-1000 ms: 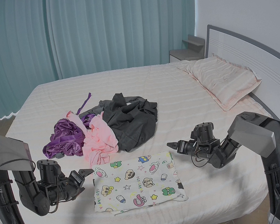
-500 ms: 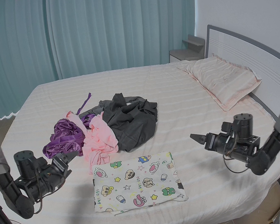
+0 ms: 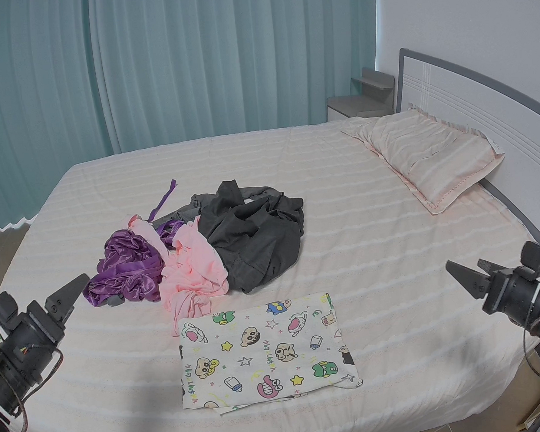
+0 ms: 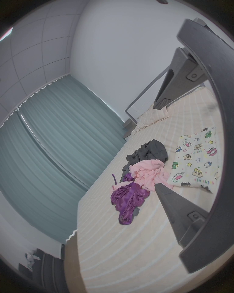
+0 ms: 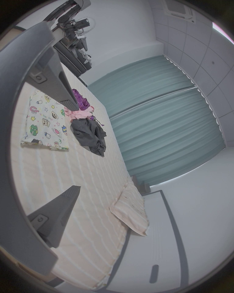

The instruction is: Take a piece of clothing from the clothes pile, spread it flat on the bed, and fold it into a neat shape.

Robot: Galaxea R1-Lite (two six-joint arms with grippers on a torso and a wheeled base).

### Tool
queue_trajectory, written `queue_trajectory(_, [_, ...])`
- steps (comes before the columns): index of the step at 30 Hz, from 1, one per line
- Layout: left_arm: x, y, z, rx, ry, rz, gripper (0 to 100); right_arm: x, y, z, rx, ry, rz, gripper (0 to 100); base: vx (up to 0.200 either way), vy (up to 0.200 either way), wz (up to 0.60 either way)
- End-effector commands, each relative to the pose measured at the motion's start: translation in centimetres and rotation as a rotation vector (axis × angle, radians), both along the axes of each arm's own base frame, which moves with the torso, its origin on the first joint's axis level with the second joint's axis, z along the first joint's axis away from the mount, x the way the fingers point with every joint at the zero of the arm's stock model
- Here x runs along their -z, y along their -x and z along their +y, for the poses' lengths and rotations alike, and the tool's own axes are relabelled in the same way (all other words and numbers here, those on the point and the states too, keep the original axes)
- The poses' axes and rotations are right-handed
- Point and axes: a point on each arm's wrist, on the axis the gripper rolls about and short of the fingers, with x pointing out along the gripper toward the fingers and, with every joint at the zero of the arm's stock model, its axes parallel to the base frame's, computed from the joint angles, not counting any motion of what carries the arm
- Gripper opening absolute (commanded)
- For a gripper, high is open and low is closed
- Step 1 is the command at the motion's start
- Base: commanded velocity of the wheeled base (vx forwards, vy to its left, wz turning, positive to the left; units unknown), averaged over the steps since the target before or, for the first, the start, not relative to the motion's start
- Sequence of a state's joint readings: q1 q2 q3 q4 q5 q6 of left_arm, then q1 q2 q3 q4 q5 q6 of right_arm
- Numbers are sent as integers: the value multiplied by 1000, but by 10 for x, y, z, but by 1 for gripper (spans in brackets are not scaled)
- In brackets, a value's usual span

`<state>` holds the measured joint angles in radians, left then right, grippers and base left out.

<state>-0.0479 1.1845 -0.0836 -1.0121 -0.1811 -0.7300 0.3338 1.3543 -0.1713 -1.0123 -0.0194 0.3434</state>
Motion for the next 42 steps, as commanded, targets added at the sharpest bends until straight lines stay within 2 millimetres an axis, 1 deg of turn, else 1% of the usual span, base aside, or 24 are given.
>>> queue_trajectory(1, [-30, 150, 8, -86, -247, -265, 100, 12, 128, -49, 163, 158, -218, 100, 0, 0, 0])
queue_trajectory(2, [-29, 154, 8, -86, -250, -261, 100, 14, 132, -51, 169, 165, -218, 100, 0, 0, 0])
queue_trajectory(3, [-27, 167, 8, -87, -271, -256, 100, 20, 141, -54, 194, 187, -218, 100, 0, 0, 0])
queue_trajectory(6, [-19, 183, 9, -123, -335, -257, 100, 25, 156, -58, 254, 200, -237, 100, 0, 0, 0])
queue_trajectory(10, [-9, 188, 11, -204, -399, -269, 100, 23, 171, -60, 312, 203, -252, 100, 0, 0, 0])
queue_trajectory(13, [-4, 190, 12, -242, -444, -279, 100, 23, 181, -60, 370, 226, -231, 100, 0, 0, 0])
queue_trajectory(16, [3, 190, 13, -298, -496, -268, 100, 29, 191, -59, 402, 270, -183, 100, 0, 0, 0])
queue_trajectory(17, [3, 190, 13, -298, -496, -268, 100, 29, 191, -59, 402, 270, -183, 100, 0, 0, 0])
queue_trajectory(18, [11, 187, 14, -341, -536, -237, 100, 34, 199, -59, 399, 293, -160, 100, 0, 0, 0])
queue_trajectory(20, [17, 184, 15, -384, -578, -201, 100, 41, 204, -59, 398, 323, -137, 100, 0, 0, 0])
queue_trajectory(25, [22, 182, 15, -405, -594, -171, 100, 46, 203, -59, 399, 332, -119, 100, 0, 0, 0])
queue_trajectory(27, [28, 179, 15, -404, -605, -149, 100, 57, 198, -59, 386, 347, -81, 100, 0, 0, 0])
queue_trajectory(29, [34, 176, 16, -421, -645, -123, 100, 59, 195, -59, 390, 342, -112, 100, 0, 0, 0])
queue_trajectory(31, [44, 171, 17, -452, -710, -90, 100, 61, 188, -59, 386, 343, -222, 100, 0, 0, 0])
queue_trajectory(33, [50, 166, 17, -463, -737, -118, 100, 59, 186, -58, 353, 351, -293, 100, 0, 0, 0])
queue_trajectory(34, [50, 166, 17, -463, -737, -118, 100, 59, 186, -58, 353, 351, -293, 100, 0, 0, 0])
queue_trajectory(35, [59, 160, 17, -471, -772, -145, 100, 60, 186, -57, 338, 355, -282, 100, 0, 0, 0])
queue_trajectory(36, [62, 159, 17, -471, -795, -150, 100, 60, 186, -57, 336, 355, -286, 100, 0, 0, 0])
queue_trajectory(42, [64, 158, 16, -444, -805, -139, 100, 62, 186, -56, 285, 352, -273, 100, 0, 0, 0])
